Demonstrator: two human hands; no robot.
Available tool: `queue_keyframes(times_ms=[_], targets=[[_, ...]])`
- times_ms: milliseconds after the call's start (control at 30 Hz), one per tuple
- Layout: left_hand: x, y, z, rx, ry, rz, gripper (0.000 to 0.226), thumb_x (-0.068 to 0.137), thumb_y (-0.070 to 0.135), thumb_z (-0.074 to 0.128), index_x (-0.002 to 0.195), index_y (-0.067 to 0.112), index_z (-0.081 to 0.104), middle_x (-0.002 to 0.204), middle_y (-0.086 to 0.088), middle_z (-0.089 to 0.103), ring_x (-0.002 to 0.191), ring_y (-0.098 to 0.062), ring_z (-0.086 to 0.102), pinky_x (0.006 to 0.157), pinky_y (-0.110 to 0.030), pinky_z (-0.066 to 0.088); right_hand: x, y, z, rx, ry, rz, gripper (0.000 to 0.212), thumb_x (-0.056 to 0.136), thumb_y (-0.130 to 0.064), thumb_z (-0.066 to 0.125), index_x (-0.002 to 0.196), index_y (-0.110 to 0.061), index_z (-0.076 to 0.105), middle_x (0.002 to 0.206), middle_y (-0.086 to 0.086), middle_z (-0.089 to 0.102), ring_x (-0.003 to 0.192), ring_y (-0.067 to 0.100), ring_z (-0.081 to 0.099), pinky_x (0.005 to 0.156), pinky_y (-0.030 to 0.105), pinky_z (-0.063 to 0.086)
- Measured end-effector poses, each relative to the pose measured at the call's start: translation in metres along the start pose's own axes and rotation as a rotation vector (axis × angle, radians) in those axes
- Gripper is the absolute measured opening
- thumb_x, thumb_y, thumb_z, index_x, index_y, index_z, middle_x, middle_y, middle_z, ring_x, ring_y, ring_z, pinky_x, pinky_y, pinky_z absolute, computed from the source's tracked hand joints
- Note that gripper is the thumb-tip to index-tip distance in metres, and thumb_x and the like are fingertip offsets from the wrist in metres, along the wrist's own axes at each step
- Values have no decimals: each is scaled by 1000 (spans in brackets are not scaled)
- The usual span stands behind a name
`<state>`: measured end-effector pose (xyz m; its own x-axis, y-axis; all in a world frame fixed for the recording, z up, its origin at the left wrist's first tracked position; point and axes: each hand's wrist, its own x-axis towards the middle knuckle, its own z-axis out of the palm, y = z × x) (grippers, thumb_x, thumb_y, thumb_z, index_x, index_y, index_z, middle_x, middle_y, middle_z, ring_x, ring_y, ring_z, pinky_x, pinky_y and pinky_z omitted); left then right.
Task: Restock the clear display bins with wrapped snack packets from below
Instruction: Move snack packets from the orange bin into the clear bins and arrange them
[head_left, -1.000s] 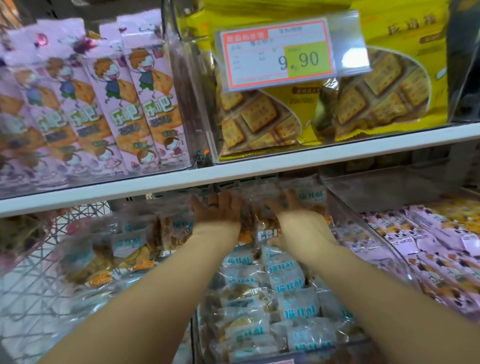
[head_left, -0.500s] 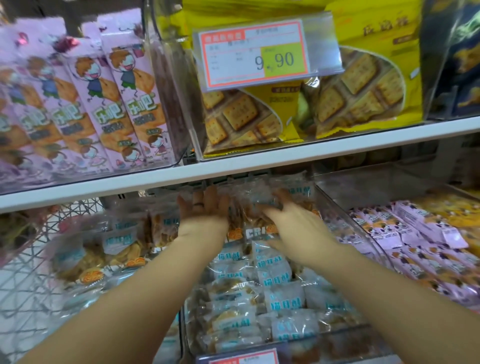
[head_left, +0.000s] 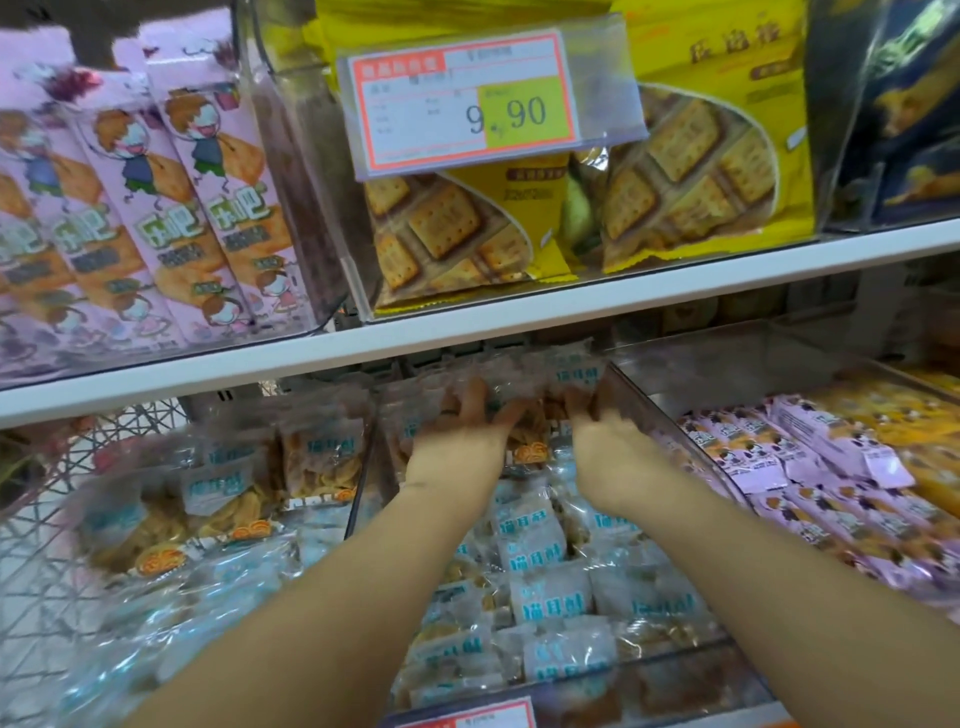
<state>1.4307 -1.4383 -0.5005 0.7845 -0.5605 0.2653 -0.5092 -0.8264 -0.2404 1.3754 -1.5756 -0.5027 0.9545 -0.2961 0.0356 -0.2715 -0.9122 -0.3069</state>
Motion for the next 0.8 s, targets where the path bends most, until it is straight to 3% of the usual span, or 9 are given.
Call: queue_keyframes(times_ms=[100, 200, 367, 467, 567, 633, 667, 733, 800], targets=[[-4, 4, -1, -8, -15, -39, 84, 81, 1, 55, 145, 39, 18, 136, -11, 22, 110, -35, 48, 69, -39, 50, -1, 1, 0, 56, -13, -7, 80, 88, 2, 46, 150, -26, 3, 154, 13, 5, 132, 38, 33, 105, 51, 33], [-7, 4, -7, -60, -43, -71, 84, 84, 3, 56, 147, 39, 16, 139, -10, 22, 113, -34, 48, 73, -39, 51, -10, 4, -6, 139, -8, -57, 79, 87, 1, 52, 148, -30, 13, 150, 11, 15, 125, 37, 42, 102, 48, 42], [-36, -1, -35, -347, -8, -119, 58, 94, 32, 56, 144, 40, 27, 136, -5, 37, 114, -30, 53, 85, -41, 50, -42, 0, -36, 182, 41, -185, 58, 90, -16, 60, 143, -23, 36, 137, 10, 39, 121, 26, 48, 99, 34, 41], [-72, 3, -49, -520, 108, -125, 48, 94, 37, 54, 139, 35, 38, 131, 2, 43, 113, -21, 53, 84, -35, 48, -73, -6, -48, 323, 98, -263, 43, 88, -18, 62, 130, -23, 54, 120, -1, 57, 99, 12, 56, 80, 17, 44], [-117, 6, -54, -731, 269, -71, 35, 91, 29, 59, 126, 29, 55, 115, 7, 52, 95, -13, 60, 84, -33, 50, -112, -17, -45, 456, 145, -323, 27, 87, -11, 63, 113, -17, 65, 100, -5, 66, 75, -6, 54, 65, 3, 38], [-152, 8, -51, -846, 297, -46, 27, 92, 22, 58, 119, 25, 60, 104, 12, 54, 83, -4, 57, 77, -18, 49, -142, -20, -34, 553, 56, -364, 16, 88, -9, 62, 98, -21, 66, 86, -8, 63, 71, -3, 58, 68, 5, 43], [-172, 10, -46, -888, 276, -24, 25, 93, 19, 58, 117, 23, 62, 101, 13, 55, 82, -2, 55, 74, -10, 45, -157, -21, -26, 594, -23, -381, 16, 88, -10, 62, 90, -26, 65, 80, -7, 63, 71, 5, 61, 70, 14, 48], [-206, 12, -33, -917, 196, 34, 22, 92, 15, 59, 113, 21, 65, 96, 14, 58, 86, 2, 53, 75, -6, 40, -181, -18, -10, 619, -188, -421, 21, 86, -10, 64, 81, -31, 63, 73, -5, 63, 68, 11, 64, 70, 25, 52], [-231, 11, -11, -927, 103, 80, 20, 91, 13, 58, 108, 17, 67, 98, 8, 64, 88, 1, 54, 77, -7, 40, -194, -13, 10, 532, -346, -433, 23, 86, -9, 65, 79, -30, 63, 71, -7, 64, 65, 3, 62, 67, 19, 50]])
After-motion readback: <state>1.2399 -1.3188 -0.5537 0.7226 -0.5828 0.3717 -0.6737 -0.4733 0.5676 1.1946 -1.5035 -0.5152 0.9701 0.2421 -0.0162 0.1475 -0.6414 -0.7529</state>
